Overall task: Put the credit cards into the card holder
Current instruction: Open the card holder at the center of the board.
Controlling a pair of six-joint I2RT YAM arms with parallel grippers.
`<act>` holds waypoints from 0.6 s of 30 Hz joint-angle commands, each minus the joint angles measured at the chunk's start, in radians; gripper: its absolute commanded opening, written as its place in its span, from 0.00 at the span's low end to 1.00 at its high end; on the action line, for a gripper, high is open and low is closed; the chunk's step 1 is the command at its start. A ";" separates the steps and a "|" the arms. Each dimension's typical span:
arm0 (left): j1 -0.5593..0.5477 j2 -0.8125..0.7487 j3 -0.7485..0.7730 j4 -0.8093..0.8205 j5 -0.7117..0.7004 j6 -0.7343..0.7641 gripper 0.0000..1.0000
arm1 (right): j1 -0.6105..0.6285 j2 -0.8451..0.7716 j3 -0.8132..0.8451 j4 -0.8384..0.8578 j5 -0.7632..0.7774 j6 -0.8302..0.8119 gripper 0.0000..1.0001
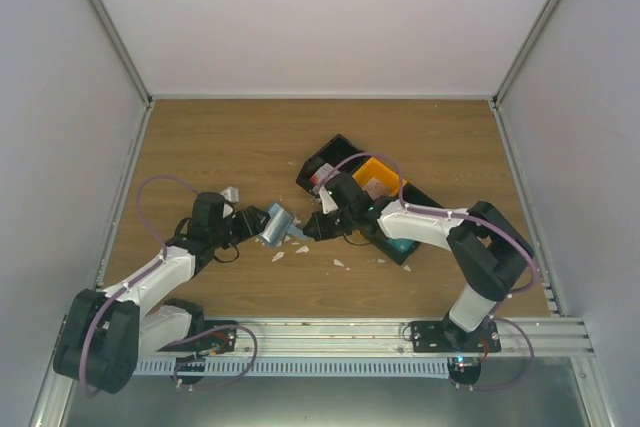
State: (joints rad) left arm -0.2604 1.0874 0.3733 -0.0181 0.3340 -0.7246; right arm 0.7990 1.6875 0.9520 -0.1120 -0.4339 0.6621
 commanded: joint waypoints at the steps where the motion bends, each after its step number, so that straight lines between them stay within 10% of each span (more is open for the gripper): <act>1: -0.004 -0.013 0.018 0.047 0.020 0.023 0.70 | -0.002 -0.027 -0.052 -0.071 0.133 -0.018 0.01; 9: -0.005 0.011 0.041 0.082 0.103 0.061 0.52 | -0.001 -0.039 -0.047 -0.108 0.237 -0.033 0.00; 18: -0.004 -0.054 0.090 0.038 0.142 0.069 0.53 | 0.000 -0.064 0.020 -0.134 0.239 -0.065 0.01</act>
State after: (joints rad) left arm -0.2604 1.0576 0.4263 -0.0113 0.4099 -0.6773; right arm 0.7990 1.6665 0.9188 -0.2321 -0.2096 0.6277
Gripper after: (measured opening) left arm 0.525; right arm 0.028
